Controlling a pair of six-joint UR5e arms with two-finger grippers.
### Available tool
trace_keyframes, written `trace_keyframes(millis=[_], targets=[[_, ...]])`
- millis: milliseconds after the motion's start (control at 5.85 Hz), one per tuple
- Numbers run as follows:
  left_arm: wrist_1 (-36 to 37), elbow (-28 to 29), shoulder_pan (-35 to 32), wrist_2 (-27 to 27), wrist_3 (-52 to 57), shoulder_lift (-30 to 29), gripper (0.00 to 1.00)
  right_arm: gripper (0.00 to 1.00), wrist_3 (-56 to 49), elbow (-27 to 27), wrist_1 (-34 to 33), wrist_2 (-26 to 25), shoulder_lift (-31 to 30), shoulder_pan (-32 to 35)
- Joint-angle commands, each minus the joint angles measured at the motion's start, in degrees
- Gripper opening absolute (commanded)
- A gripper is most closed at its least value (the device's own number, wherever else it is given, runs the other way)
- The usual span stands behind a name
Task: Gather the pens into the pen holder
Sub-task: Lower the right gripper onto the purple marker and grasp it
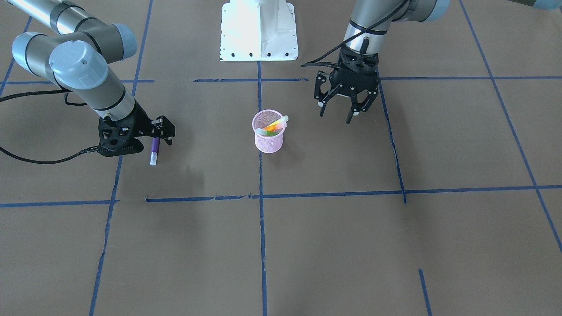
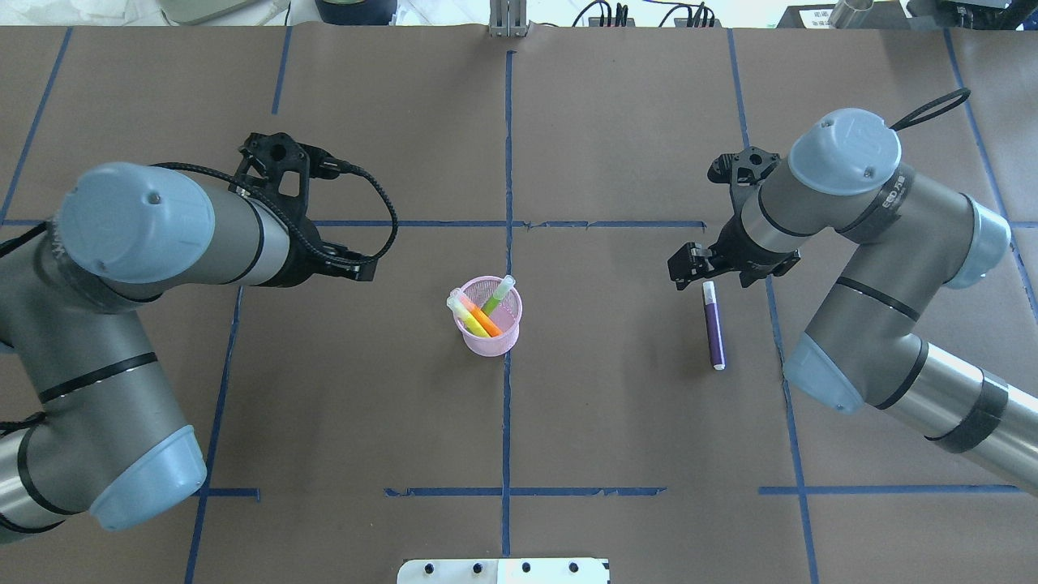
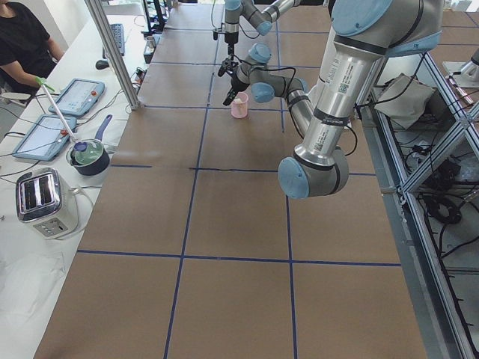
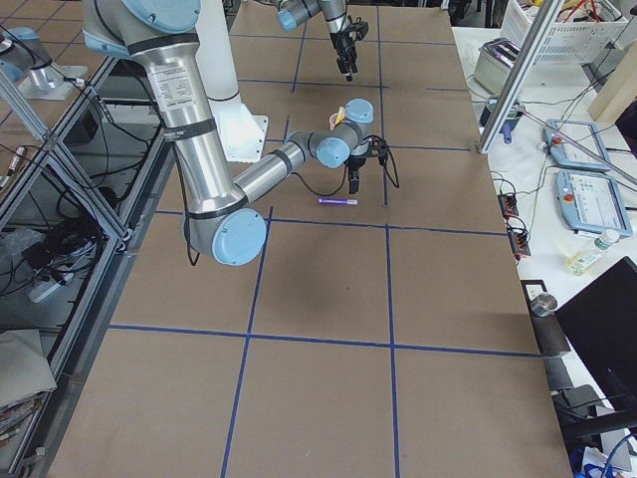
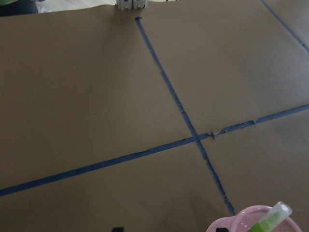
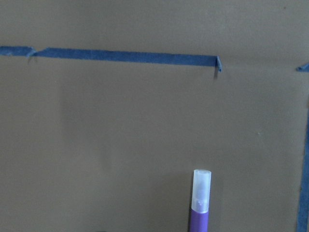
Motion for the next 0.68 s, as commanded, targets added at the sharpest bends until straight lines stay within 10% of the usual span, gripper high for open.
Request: trace_keyframes(millis=[0, 513], targets=[[18.4, -3.4, -1.3, -1.8, 5.1, 1.9, 0.75, 0.97, -0.9, -3.6, -1.2, 0.3, 2.1, -0.9], [20.0, -3.1, -1.7, -3.5, 7.7, 4.7, 0.75, 0.89, -2.1, -8.6, -4.3, 2.7, 4.0, -0.2]])
